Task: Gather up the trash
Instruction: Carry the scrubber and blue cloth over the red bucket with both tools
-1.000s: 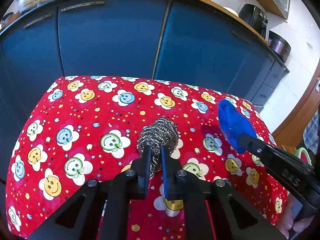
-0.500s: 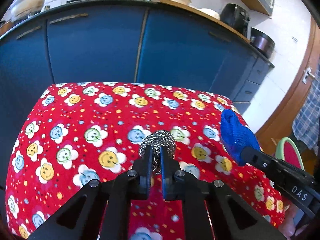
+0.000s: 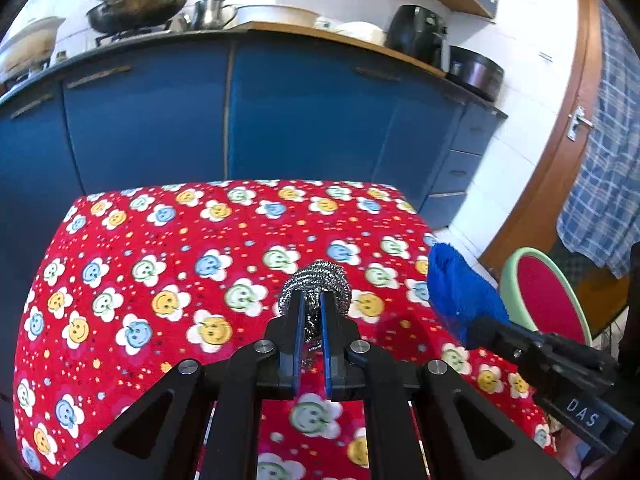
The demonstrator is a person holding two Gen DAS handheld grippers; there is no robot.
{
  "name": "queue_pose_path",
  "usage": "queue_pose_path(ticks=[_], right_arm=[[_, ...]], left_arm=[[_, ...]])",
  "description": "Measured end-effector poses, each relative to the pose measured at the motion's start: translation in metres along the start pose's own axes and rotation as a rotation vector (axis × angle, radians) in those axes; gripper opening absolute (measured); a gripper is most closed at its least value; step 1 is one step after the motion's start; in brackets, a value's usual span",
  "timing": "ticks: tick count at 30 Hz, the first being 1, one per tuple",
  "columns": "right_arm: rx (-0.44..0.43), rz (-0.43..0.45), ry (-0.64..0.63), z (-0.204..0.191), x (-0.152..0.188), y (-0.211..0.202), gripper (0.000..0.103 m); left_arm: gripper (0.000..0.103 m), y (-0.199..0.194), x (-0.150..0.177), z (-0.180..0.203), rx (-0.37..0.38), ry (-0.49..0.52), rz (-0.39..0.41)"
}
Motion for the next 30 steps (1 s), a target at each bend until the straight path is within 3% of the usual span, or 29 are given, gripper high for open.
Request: queue_pose_path(ticks=[13,30], right_arm=[[0.055,0.071,0.072,0.042,0.007,-0.051,0.012],[0.185,0.182,0.197,0.13,0.003,-0.122,0.012]], left_arm=[[0.008,-0.013,-0.009,0.064,0.074,0.095,0.02],[0.008,-0.005,-0.02,0.194,0.243,0.259,0.016]])
Point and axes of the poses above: each gripper's, at about its wrist camera, not at the fingertips, and y roughly the way its jaws point, z to its right, x to its underside, the point moved 9 cm from there along y, roughly the way its jaws point, and after that the axes turned 4 degrees about y, right-handed, at the moved point
